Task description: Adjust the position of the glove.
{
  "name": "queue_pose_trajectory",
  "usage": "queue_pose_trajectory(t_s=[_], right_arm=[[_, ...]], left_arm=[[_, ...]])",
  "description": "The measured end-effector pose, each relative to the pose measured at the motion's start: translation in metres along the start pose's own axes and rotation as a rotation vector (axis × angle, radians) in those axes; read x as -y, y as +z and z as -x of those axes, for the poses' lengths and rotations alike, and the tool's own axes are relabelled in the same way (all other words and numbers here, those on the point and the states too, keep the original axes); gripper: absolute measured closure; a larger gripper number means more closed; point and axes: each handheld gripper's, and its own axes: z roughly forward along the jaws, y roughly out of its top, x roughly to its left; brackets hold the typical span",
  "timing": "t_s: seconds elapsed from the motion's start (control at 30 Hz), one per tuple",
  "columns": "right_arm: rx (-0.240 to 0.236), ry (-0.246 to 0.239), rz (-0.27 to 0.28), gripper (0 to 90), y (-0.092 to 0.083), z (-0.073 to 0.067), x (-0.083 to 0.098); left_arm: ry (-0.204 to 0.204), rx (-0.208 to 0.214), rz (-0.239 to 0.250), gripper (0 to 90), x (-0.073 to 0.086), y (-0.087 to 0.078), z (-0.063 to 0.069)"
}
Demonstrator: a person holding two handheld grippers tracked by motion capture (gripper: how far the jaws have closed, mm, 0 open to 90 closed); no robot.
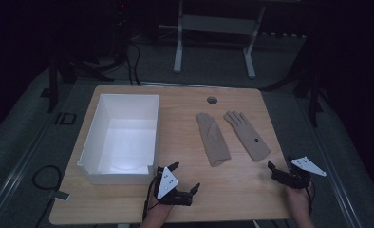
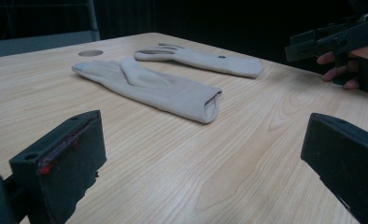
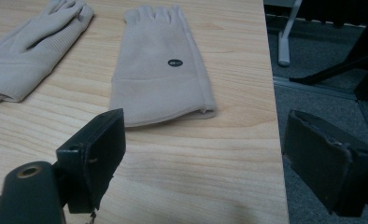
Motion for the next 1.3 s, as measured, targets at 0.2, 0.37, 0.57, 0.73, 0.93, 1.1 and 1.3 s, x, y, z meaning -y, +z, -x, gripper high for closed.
queue_pose_trajectory(t_s=[0.2, 0.37, 0.57, 0.73, 0.93, 1.1, 1.3], right_arm=[[0.016, 0.033, -0.020, 13.6, -0.001, 0.002, -0.001], [0.025, 0.052, -0.034, 13.5, -0.003, 0.003, -0.003], [0.021, 0.036, -0.055, 11.8, -0.007, 0.000, -0.017], [0.028, 0.021, -0.064, 13.6, -0.008, -0.005, -0.030], [-0.034, 0.010, -0.096, 14.2, -0.002, -0.009, -0.044], [-0.032, 0.030, -0.088, 12.8, 0.000, -0.014, -0.058], [-0.052, 0.016, -0.060, 11.6, -0.001, -0.021, -0.079]], left_arm=[[0.000, 0.004, -0.002, 0.3, 0.000, 0.000, 0.000], [0.009, 0.007, -0.006, 0.3, 0.000, 0.001, 0.001], [0.007, 0.007, -0.004, 0.3, 0.000, 0.001, 0.000], [0.008, 0.008, -0.004, 0.3, 0.000, 0.000, 0.001], [0.007, 0.009, -0.004, 0.3, 0.000, 0.000, 0.001], [0.008, 0.008, -0.003, 0.3, 0.000, 0.000, 0.001], [0.009, 0.008, -0.003, 0.3, 0.000, 0.000, 0.001]])
